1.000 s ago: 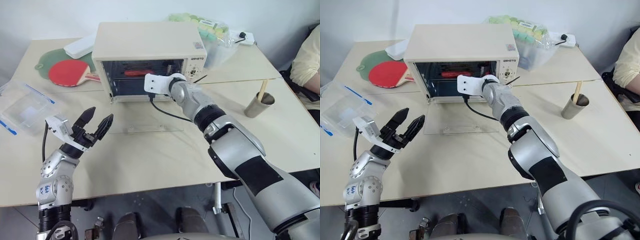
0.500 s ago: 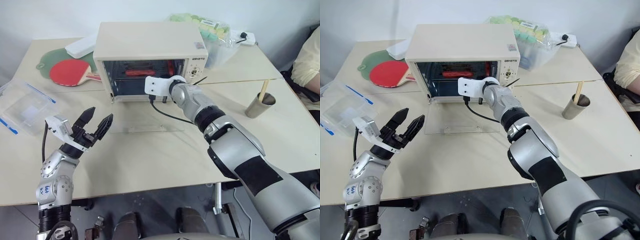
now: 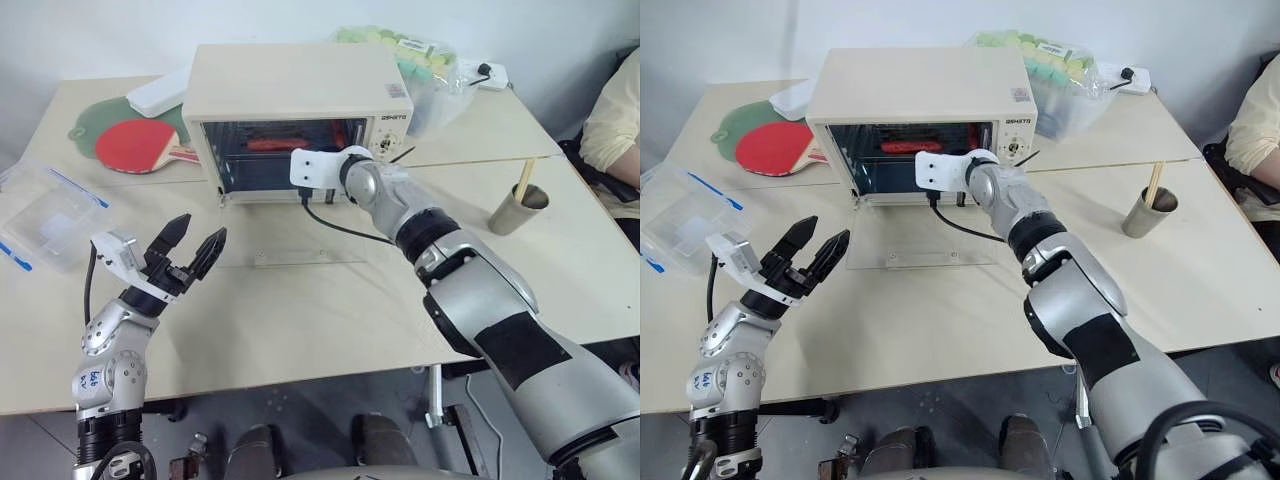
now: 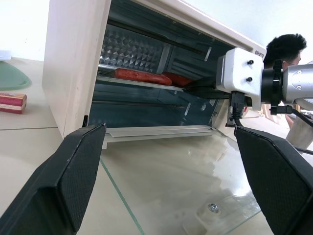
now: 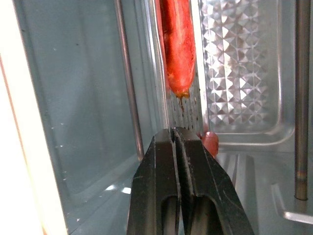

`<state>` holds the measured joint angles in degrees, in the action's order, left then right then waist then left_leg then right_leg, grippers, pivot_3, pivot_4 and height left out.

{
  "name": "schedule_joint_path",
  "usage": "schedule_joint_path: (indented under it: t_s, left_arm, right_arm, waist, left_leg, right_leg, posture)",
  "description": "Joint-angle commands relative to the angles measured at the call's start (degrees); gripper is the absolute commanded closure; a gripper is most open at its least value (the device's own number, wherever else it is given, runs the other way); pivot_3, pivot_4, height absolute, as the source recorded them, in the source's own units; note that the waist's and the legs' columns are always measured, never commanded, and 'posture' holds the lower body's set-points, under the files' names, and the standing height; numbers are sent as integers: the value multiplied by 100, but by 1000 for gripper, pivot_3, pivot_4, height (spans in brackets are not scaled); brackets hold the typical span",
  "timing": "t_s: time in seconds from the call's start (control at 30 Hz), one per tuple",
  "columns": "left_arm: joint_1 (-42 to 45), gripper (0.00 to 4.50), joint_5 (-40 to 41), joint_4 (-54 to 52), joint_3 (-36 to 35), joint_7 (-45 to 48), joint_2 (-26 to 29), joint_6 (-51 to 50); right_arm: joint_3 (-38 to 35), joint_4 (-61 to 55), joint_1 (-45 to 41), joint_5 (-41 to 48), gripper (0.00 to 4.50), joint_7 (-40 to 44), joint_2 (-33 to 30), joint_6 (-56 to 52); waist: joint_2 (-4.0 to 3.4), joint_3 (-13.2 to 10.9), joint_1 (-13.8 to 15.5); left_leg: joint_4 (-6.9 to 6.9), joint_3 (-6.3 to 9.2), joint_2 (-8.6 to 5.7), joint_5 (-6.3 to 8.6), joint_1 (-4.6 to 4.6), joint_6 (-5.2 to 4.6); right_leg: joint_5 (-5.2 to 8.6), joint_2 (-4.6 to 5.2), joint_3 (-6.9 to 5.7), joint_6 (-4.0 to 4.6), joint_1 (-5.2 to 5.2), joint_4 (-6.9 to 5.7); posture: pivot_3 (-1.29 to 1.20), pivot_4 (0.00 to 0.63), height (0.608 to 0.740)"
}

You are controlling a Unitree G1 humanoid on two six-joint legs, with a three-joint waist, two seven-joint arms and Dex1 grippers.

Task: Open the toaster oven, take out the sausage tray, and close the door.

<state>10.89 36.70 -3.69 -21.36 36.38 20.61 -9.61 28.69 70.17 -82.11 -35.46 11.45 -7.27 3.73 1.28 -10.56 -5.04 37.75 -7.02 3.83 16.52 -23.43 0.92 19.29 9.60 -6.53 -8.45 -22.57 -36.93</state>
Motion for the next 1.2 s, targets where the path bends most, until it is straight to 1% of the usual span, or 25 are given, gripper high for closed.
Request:
schedule_joint_path:
  t_s: [0.03,0.33,0.5,0.6,0.73,0.8,0.83,1.0,1.2]
  left_arm:
    - [34,0,12,-135,1,4,7,99]
    - [53,0,6,-118,5,-3,1,117]
    - [75,0,-6,-94,18,-4,-10,134]
    - [105,0,-14,-45,17,10,-6,152]
    - [121,0,-23,-41,24,4,-16,165]
    - [122,0,-24,-47,32,-3,-27,172]
    - [118,0,-23,-54,35,-9,-34,173]
    - [91,0,-19,-63,11,-2,-33,189]
    - [78,0,-8,-67,-15,-8,-27,192]
  right_arm:
    - [115,-906,174,-109,4474,137,-75,73]
    - [303,-3211,1346,-522,4474,808,-392,-647]
    - [320,-3718,1607,-663,4474,1020,-448,-903]
    - [257,-3439,1420,-679,3835,929,-359,-1019]
    - [170,-2930,1091,-666,2541,691,-205,-1008]
    - [158,-2664,944,-658,1810,565,-139,-971]
    - [172,-2541,883,-663,1538,516,-118,-964]
    - [222,-1720,522,-703,1538,166,57,-1113]
    - [250,-1066,295,-665,1538,-92,222,-1097]
  waist:
    - [0,0,-9]
    - [0,0,-35]
    - [0,0,-76]
    - [0,0,-85]
    - [0,0,-74]
    - [0,0,-55]
    - [0,0,-41]
    - [0,0,6]
    - [0,0,10]
  left_leg:
    - [0,0,0,0,0,0]
    - [-6,-7,1,-1,7,1]
    - [-11,-12,2,-1,13,2]
    - [-13,-11,2,-2,13,3]
    - [-11,-10,1,-2,11,4]
    - [-9,-10,0,-2,11,4]
    - [-6,-7,0,-2,11,4]
    - [-4,-7,1,-2,11,4]
    - [-4,-8,1,-2,10,4]
  right_leg:
    - [0,0,0,0,0,0]
    - [0,0,0,0,-1,3]
    - [0,0,0,0,-1,3]
    - [0,0,-1,0,-1,3]
    - [0,0,0,0,-1,3]
    - [0,0,1,0,0,4]
    - [0,0,1,0,3,3]
    - [0,0,1,0,5,4]
    - [0,0,1,0,5,4]
  posture:
    - [0,150,740]
    - [0,150,740]
    - [0,150,740]
    - [0,150,740]
    - [0,150,740]
    - [0,150,740]
    - [0,150,740]
    - [0,150,740]
    - [0,150,740]
